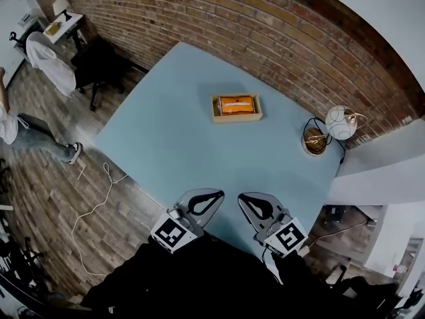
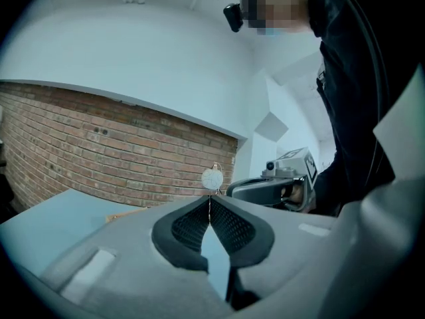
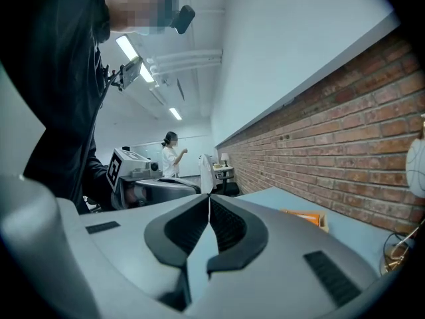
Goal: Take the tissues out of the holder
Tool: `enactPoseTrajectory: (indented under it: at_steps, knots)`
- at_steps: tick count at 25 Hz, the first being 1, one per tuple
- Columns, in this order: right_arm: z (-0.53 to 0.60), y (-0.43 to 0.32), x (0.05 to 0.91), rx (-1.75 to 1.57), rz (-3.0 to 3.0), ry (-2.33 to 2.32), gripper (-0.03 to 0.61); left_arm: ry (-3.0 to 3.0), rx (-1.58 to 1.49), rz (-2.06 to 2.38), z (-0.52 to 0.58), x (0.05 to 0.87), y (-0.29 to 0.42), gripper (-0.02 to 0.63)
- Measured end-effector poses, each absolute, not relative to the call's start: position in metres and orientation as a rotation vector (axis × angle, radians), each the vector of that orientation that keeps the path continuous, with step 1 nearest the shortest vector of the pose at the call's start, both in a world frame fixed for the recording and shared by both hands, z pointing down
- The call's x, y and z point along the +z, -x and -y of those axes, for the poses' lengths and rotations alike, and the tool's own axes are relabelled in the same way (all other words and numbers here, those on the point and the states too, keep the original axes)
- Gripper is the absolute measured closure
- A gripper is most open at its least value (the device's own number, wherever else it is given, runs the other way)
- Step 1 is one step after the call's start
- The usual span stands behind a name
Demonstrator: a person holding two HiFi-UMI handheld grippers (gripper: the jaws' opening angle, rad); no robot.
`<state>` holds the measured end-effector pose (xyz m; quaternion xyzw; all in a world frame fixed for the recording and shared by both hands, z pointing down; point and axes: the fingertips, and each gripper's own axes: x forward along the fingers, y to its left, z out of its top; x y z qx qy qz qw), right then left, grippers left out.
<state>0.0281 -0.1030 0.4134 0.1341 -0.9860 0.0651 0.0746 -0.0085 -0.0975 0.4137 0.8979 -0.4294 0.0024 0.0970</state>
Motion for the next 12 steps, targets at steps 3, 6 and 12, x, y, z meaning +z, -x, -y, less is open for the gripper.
enactPoseTrajectory:
  at_steps: [3, 6, 12]
  knots:
    - [0.127, -0.011, 0.420, 0.184, 2.930, -0.421, 0.571, -2.665, 0.001, 1.251, 0.120, 0.419, 0.026, 0.603]
    - [0.152, 0.004, 0.424, 0.163, 2.908, -0.441, 0.571, -2.677, -0.006, 1.235, 0.143, 0.425, 0.042, 0.603]
    - [0.201, 0.023, 0.439, 0.132, 2.845, -0.490, 0.571, -2.680, -0.016, 1.200, 0.187, 0.437, 0.066, 0.603]
